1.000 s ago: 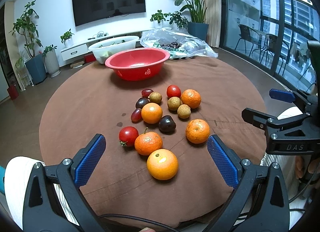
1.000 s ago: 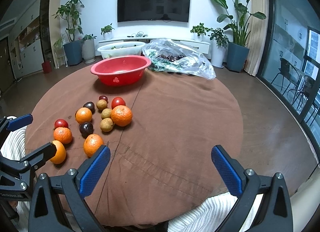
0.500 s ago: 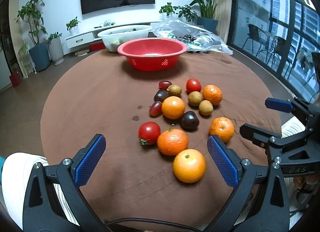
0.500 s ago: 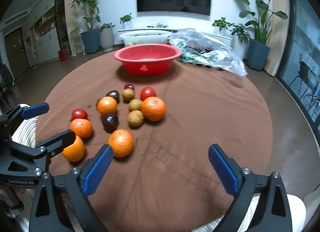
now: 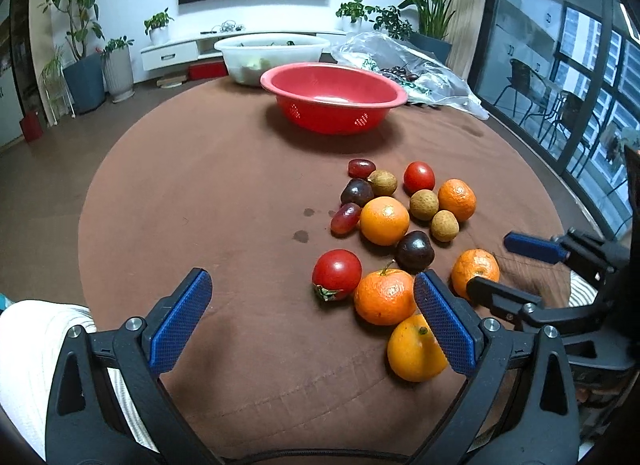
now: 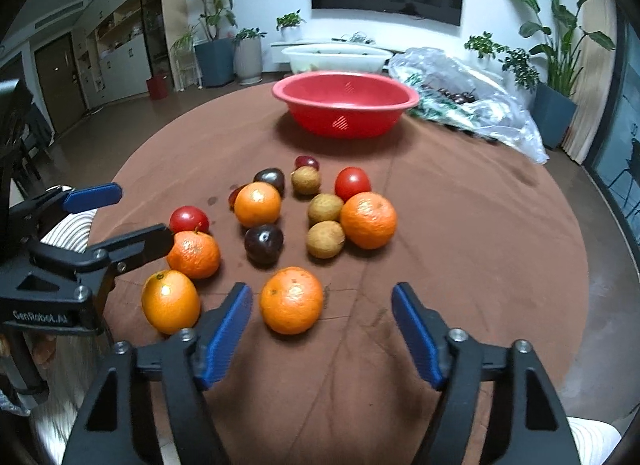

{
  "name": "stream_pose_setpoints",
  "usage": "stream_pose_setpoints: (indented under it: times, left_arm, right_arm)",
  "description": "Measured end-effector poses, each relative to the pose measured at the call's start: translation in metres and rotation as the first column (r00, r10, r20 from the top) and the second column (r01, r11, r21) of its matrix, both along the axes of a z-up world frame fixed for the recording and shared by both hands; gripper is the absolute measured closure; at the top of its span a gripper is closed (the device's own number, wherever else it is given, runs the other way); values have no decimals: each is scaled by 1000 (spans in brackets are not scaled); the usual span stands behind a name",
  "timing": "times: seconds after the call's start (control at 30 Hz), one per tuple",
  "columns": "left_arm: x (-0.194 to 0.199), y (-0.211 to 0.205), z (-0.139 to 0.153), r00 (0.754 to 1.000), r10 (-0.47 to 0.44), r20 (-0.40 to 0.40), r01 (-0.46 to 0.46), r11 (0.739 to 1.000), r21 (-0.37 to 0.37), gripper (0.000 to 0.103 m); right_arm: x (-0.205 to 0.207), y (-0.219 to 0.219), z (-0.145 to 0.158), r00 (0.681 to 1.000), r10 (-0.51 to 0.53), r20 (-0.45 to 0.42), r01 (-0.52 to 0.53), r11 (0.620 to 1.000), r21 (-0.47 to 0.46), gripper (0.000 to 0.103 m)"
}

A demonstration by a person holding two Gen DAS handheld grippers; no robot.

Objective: Organize fruits
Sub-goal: 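Grasp a mandarin with the right gripper while the left gripper grasps a red tomato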

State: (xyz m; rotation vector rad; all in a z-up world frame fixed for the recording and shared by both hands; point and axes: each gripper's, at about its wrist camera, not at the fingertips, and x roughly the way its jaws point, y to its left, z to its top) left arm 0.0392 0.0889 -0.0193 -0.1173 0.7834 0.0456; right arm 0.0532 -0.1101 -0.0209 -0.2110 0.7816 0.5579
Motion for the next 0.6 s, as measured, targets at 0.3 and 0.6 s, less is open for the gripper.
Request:
stream_pose_setpoints:
  times: [0.3, 0.6]
  left_arm:
    - [8, 6, -3, 1000, 12, -24, -13, 999, -46, 6]
    - [17, 14, -7, 998, 15, -55, -23, 990, -138, 16]
  right_arm:
    - [2, 2, -10, 995, 60, -76, -55, 996, 76, 65]
    - [0, 4, -12, 994, 75, -78, -70, 995, 74, 67]
